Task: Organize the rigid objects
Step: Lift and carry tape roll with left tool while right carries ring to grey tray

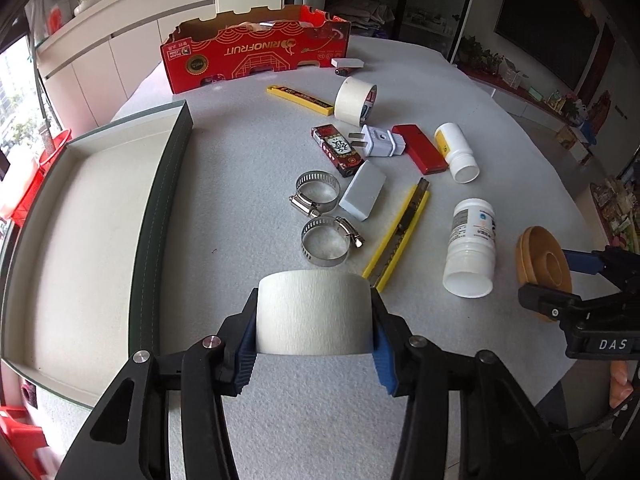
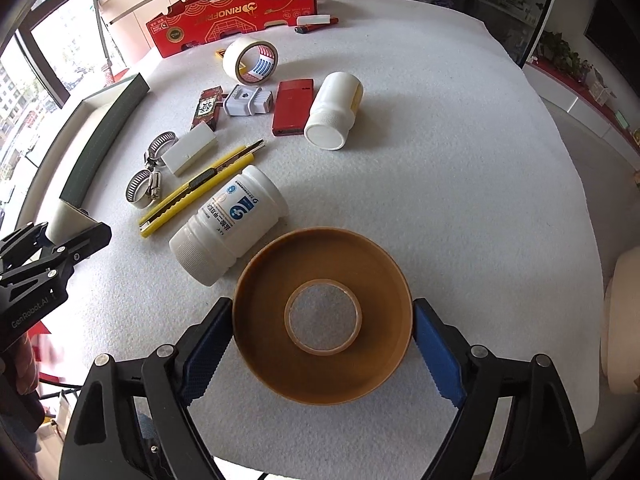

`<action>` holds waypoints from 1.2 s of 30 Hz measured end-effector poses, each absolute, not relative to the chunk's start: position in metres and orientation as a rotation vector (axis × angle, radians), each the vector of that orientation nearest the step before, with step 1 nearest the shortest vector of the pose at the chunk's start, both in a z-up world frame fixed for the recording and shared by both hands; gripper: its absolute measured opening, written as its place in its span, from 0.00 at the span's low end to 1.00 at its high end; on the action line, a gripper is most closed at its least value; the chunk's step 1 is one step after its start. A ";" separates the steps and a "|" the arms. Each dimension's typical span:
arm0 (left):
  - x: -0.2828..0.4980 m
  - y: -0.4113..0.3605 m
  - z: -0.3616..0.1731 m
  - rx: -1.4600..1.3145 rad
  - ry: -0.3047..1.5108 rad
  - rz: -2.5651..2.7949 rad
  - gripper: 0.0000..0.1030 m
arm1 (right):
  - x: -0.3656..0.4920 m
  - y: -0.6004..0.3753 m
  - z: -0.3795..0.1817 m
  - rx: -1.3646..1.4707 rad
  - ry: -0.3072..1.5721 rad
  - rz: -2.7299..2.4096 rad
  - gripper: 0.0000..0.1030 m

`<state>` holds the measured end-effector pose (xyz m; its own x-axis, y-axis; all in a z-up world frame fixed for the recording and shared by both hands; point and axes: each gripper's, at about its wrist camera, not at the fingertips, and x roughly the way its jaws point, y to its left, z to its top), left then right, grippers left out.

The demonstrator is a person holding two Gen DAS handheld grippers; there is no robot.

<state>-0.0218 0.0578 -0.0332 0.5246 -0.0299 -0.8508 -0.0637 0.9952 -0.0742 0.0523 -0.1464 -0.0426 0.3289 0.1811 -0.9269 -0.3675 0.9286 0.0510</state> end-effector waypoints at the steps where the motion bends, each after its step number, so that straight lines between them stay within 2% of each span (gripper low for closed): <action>1: -0.024 0.054 -0.029 -0.103 1.009 0.015 0.51 | 0.051 -0.148 -0.040 -0.163 1.184 0.366 0.85; 9: -0.039 0.027 0.011 -0.127 0.934 -0.010 0.51 | 0.036 -0.154 -0.006 -0.086 1.129 0.393 0.85; 15: -0.057 0.033 0.060 -0.176 0.841 0.031 0.51 | 0.021 -0.139 0.046 -0.074 1.028 0.452 0.85; 27: -0.076 0.105 0.178 -0.254 0.642 0.169 0.51 | 0.012 -0.043 0.157 -0.099 0.831 0.684 0.85; 36: -0.090 0.183 0.225 -0.256 0.521 0.372 0.51 | 0.017 0.037 0.207 -0.131 0.718 0.822 0.85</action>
<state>-0.0895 0.1835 0.2248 0.8032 0.2792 -0.5262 -0.4073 0.9020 -0.1431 0.0168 0.0366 0.2067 0.4620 0.6237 -0.6305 -0.7087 0.6870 0.1604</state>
